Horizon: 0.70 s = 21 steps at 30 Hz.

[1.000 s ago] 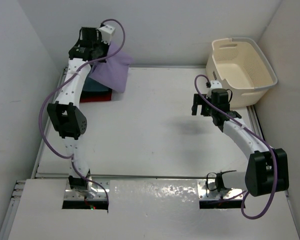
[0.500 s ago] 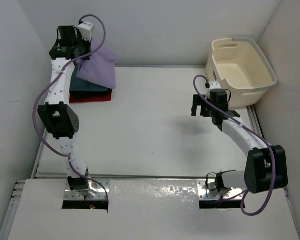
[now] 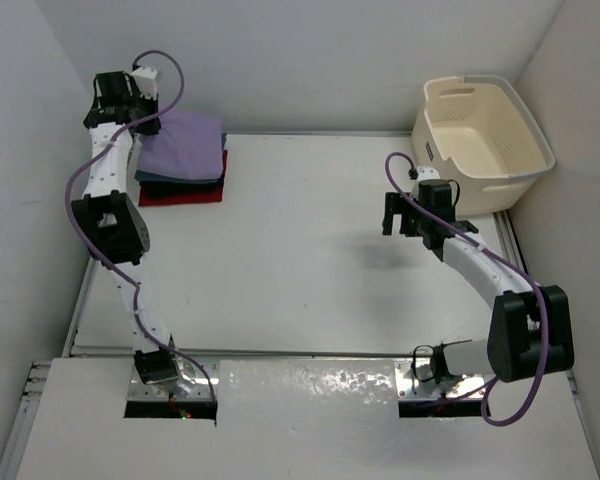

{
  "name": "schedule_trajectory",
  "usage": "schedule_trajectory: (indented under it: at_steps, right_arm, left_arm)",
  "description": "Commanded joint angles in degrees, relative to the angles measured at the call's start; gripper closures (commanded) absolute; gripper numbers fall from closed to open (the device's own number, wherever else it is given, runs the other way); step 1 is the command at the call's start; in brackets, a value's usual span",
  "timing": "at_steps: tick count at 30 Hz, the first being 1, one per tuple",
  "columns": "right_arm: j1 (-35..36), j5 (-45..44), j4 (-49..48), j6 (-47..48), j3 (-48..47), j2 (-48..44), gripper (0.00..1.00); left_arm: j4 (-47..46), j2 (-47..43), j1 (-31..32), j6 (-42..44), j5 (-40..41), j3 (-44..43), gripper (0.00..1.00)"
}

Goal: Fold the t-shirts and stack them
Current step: Put the neatly folded tshirt into the corner of the board with the left arm

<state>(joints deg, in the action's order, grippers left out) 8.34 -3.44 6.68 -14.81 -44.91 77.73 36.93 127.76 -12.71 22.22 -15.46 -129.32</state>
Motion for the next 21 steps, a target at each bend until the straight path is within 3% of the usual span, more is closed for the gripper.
schedule_trajectory:
  at_steps: [1, 7, 8, 10, 12, 14, 21]
  right_arm:
    - [-0.2, -0.2, -0.3, -0.5, -2.1, 0.0, 0.01]
    - [-0.2, 0.3, 0.0, -0.6, -2.1, 0.3, 0.01]
    - [-0.2, 0.2, 0.1, -0.5, -2.1, 0.3, 0.01]
    - [-0.2, 0.1, 0.4, -0.4, -2.5, 0.4, 0.01]
    - [-0.2, 0.1, 0.8, -0.3, -2.9, 0.3, 0.01]
    - [-0.2, 0.1, 1.2, -0.2, -3.2, 0.2, 0.01]
    - [-0.2, -0.4, 1.8, -0.5, -3.1, -1.9, 0.01]
  left_arm:
    - [-7.0, 0.5, -0.1, 0.0, 1.2, -0.7, 1.00]
    - [-8.9, 2.8, -0.3, -2.0, 3.2, -1.6, 0.99]
    - [-9.1, 3.1, -0.4, -2.5, 4.7, -1.6, 0.71]
    - [-8.5, 3.4, -0.3, -3.1, 6.9, -2.1, 0.62]
    - [-6.5, 2.9, -0.3, -3.1, 9.1, -3.0, 0.34]
    - [-5.1, 2.1, -0.4, -2.9, 9.8, -2.7, 0.01]
    - [-6.3, -2.5, -0.4, -8.6, 7.9, -4.3, 0.00]
